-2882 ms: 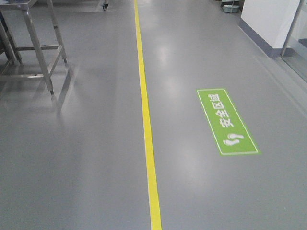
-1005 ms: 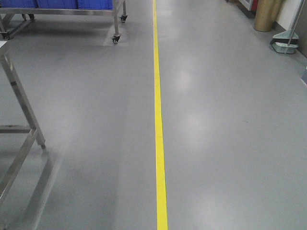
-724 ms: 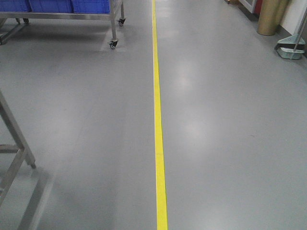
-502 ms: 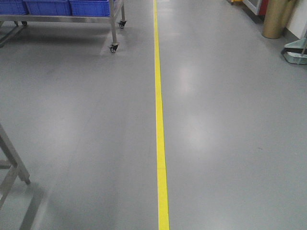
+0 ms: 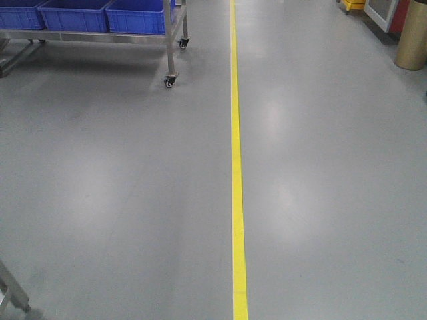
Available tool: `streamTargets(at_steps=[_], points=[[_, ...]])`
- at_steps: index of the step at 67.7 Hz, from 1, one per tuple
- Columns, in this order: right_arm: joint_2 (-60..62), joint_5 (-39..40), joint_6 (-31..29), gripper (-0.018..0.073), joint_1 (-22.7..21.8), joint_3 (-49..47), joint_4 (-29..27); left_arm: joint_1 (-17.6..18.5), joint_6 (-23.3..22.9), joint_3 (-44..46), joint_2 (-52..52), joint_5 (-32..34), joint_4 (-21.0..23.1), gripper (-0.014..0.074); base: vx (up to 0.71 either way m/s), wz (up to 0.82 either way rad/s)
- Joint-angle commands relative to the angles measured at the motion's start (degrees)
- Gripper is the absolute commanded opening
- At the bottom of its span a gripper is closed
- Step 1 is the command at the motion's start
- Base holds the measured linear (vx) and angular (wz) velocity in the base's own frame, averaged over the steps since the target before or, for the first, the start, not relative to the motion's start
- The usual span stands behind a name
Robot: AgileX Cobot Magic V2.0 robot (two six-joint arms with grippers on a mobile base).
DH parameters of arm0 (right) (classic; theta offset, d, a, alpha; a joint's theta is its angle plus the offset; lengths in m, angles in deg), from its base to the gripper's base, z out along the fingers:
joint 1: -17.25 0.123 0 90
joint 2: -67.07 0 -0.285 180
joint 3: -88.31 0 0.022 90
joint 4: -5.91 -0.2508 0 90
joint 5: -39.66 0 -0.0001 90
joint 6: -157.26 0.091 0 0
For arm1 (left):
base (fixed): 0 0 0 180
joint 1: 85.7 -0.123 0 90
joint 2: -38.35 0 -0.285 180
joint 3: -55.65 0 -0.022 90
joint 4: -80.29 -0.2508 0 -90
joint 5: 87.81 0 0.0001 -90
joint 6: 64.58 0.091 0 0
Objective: Move and align brake pads A on conveyor
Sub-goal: 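Turn and drive the base up to the stainless steel table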
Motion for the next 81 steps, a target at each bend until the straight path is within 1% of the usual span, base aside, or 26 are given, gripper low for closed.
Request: streamTargets(at_steps=[1, 25, 42, 56, 81], points=[[-0.83, 4.15, 0.03, 0.0487, -0.07, -1.36, 0.43, 0.21, -0.08, 1.15, 0.85, 3.58, -0.01, 0.0375, 0.56, 0.07], [-0.83, 4.17, 0.03, 0.0487, -0.07, -1.36, 0.44, 0.21, -0.08, 1.15, 0.85, 3.66, -0.01, 0.0375, 0.52, 0.10], [-0.83, 4.17, 0.03, 0.0487, -0.07, -1.36, 0.44, 0.21, -0.08, 1.15, 0.85, 3.66, -0.01, 0.0375, 0.45, 0.33], [-0.83, 4.18, 0.03, 0.0487, -0.07, -1.36, 0.52, 0.21, -0.08, 1.15, 0.85, 3.66, -0.01, 0.0375, 0.41, 0.70], [-0.83, 4.13, 0.03, 0.0487, -0.07, -1.36, 0.63, 0.21, -0.08, 1.15, 0.85, 3.61, -0.01, 0.0375, 0.32, 0.92]])
